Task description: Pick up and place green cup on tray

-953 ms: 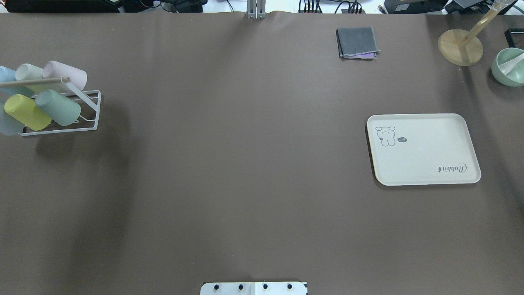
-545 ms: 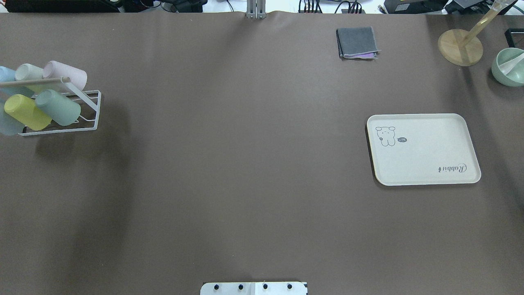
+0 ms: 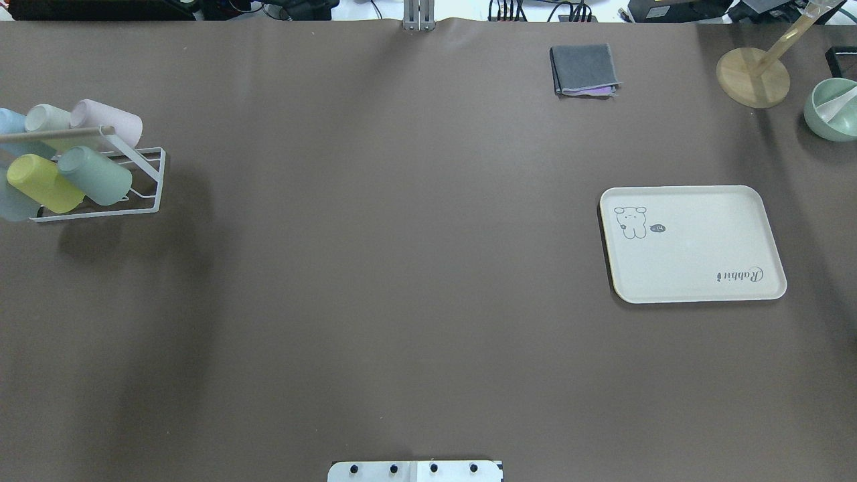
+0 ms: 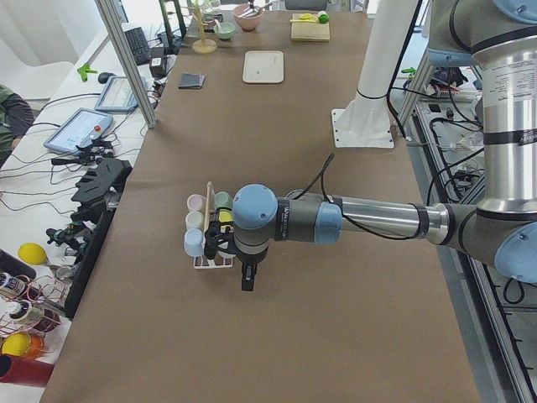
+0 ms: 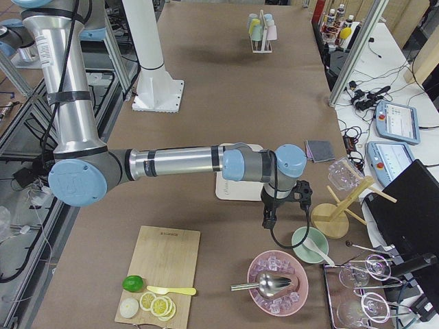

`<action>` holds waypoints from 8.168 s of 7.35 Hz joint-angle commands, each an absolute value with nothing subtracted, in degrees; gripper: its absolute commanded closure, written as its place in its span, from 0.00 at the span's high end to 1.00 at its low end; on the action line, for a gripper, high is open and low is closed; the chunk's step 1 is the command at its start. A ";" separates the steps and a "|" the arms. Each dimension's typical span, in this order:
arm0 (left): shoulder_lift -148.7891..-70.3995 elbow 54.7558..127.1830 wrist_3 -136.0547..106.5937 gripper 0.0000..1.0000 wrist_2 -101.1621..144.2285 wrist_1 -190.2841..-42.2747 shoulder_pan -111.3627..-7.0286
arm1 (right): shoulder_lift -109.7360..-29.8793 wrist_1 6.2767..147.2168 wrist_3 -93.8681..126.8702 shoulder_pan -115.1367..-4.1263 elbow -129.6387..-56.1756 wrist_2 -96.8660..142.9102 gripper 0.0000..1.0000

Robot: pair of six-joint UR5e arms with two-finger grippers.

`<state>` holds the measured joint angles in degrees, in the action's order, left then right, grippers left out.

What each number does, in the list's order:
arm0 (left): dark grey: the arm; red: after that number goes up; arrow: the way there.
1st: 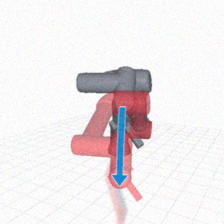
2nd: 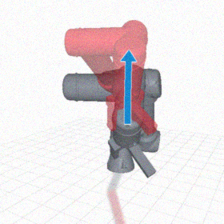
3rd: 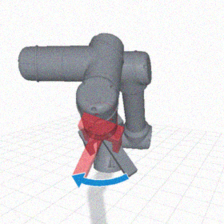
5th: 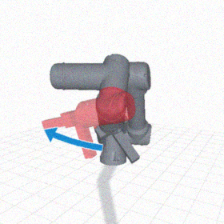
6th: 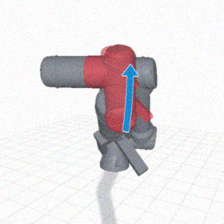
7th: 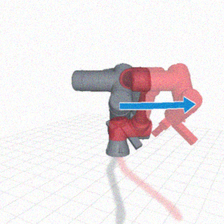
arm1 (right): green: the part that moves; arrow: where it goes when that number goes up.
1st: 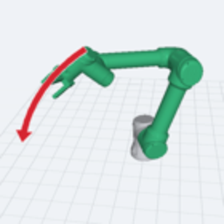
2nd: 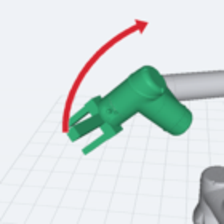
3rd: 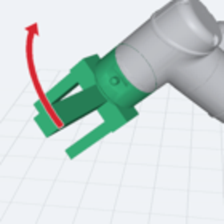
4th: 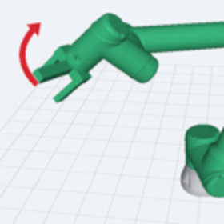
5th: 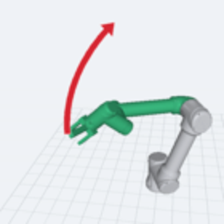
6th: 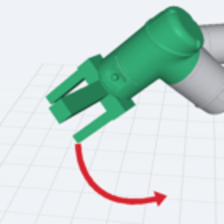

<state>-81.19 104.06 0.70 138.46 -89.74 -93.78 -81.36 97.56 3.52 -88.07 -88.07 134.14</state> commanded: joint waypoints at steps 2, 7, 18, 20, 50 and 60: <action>-81.12 104.06 0.70 0.99 138.43 -89.65 -93.69 | -81.39 97.56 3.52 -88.07 -88.24 134.30 1.00; -82.17 105.63 1.06 0.99 138.34 -90.00 -91.85 | -81.12 97.47 3.52 -88.07 -88.42 134.91 1.00; -86.31 112.63 4.92 0.99 132.31 -97.30 -82.04 | -82.01 97.82 3.34 -88.24 -90.17 134.12 1.00; -86.13 118.53 4.92 0.99 128.00 -93.89 -77.81 | -82.00 97.82 3.43 -88.16 -90.44 134.82 1.00; -104.41 98.79 48.69 0.98 44.83 -71.37 -29.62 | -91.58 60.21 38.06 -61.96 -85.52 133.33 0.72; -105.38 93.25 48.69 0.97 43.25 -74.44 -28.65 | -91.58 60.55 30.50 -63.44 -87.08 138.40 0.00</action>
